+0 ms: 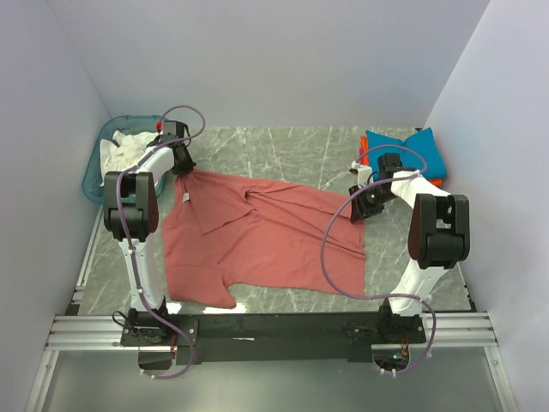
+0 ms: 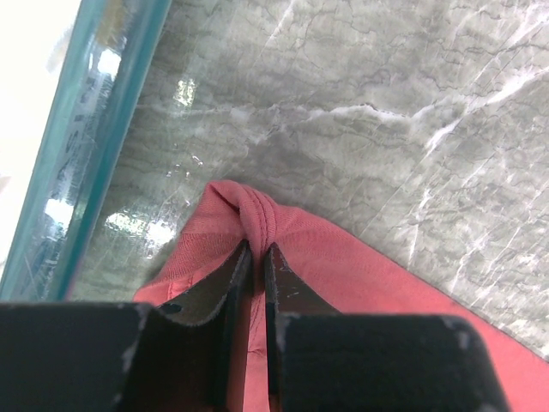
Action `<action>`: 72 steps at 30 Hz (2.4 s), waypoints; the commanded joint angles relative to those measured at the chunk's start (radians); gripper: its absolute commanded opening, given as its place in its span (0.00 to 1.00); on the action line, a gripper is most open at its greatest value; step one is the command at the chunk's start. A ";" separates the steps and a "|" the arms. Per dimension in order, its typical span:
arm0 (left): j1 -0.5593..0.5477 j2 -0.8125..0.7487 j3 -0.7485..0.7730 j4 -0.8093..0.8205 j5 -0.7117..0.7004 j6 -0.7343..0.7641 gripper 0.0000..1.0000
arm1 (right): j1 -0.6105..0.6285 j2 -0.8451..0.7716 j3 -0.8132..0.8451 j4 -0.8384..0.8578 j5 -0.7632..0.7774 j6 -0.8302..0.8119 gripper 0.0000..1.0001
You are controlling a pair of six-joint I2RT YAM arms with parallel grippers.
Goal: Fold and stack the t-shirts
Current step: Fold the tshirt
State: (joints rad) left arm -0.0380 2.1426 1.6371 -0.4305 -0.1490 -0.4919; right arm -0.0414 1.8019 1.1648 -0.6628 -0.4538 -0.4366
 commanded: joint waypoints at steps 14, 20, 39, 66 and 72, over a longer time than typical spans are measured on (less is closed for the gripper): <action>0.004 0.034 0.098 0.007 0.017 -0.007 0.14 | 0.014 -0.101 -0.036 0.054 0.135 -0.063 0.00; 0.004 0.066 0.150 -0.014 0.011 -0.005 0.14 | 0.011 -0.157 -0.053 0.065 0.181 -0.086 0.00; 0.010 0.079 0.188 -0.014 0.023 0.018 0.14 | 0.011 -0.187 -0.157 0.088 0.187 -0.202 0.18; 0.009 0.062 0.136 0.024 0.075 0.023 0.14 | -0.031 0.024 0.075 0.152 0.156 0.093 0.40; 0.009 0.059 0.133 0.024 0.077 0.026 0.14 | -0.032 0.024 0.058 0.164 0.175 0.104 0.40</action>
State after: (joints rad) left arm -0.0334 2.2375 1.7710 -0.4442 -0.0830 -0.4828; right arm -0.0700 1.8442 1.2232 -0.5278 -0.2981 -0.3515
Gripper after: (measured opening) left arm 0.145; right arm 0.396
